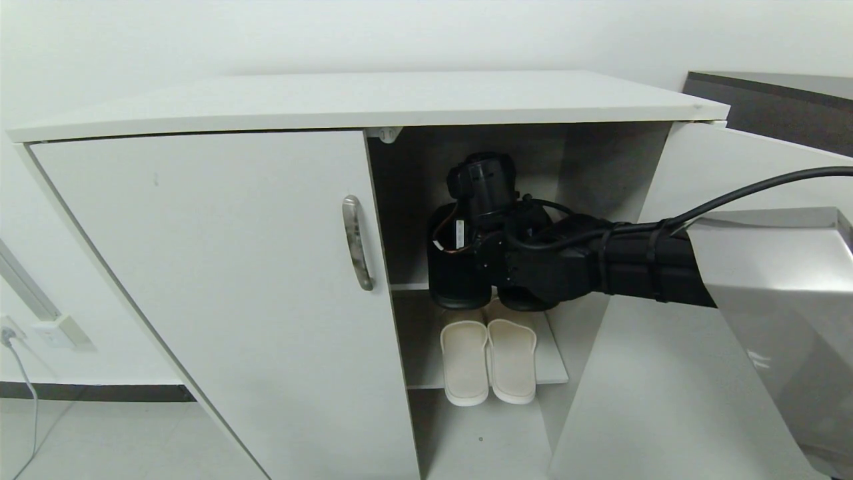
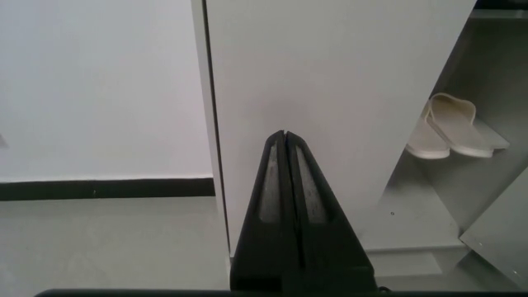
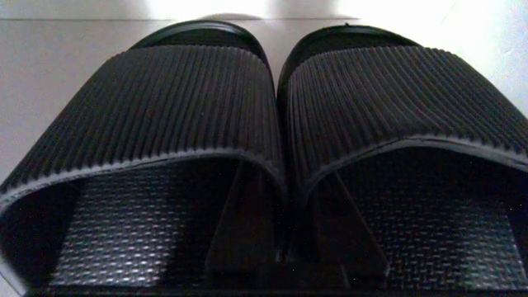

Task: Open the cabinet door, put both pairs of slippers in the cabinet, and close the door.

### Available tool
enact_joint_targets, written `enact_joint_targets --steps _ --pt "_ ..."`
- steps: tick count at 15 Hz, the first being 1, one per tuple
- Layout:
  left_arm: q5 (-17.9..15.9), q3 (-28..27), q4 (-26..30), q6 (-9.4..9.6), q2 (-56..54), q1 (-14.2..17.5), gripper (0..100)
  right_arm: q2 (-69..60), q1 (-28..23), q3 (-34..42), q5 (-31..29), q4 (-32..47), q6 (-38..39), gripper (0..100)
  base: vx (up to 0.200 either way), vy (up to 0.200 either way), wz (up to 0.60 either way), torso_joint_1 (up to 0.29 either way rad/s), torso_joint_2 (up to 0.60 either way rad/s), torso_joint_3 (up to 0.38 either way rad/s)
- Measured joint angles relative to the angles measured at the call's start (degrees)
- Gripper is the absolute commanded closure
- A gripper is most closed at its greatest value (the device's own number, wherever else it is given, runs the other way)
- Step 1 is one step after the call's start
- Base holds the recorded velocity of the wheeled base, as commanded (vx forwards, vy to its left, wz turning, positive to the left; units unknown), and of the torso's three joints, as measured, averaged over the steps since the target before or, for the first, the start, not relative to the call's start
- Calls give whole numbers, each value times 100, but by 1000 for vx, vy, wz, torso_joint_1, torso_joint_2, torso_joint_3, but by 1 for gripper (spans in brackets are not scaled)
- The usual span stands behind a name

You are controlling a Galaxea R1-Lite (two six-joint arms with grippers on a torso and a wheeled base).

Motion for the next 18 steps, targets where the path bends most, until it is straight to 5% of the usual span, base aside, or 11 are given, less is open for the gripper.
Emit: enact_joint_targets --steps 9,18 --pt "9 0 0 -2 0 0 100 -440 182 784 -52 35 40 0 0 0 0 0 0 0" --pt "9 0 0 -2 0 0 100 -2070 964 3029 -60 -560 66 0 0 0 0 0 0 0"
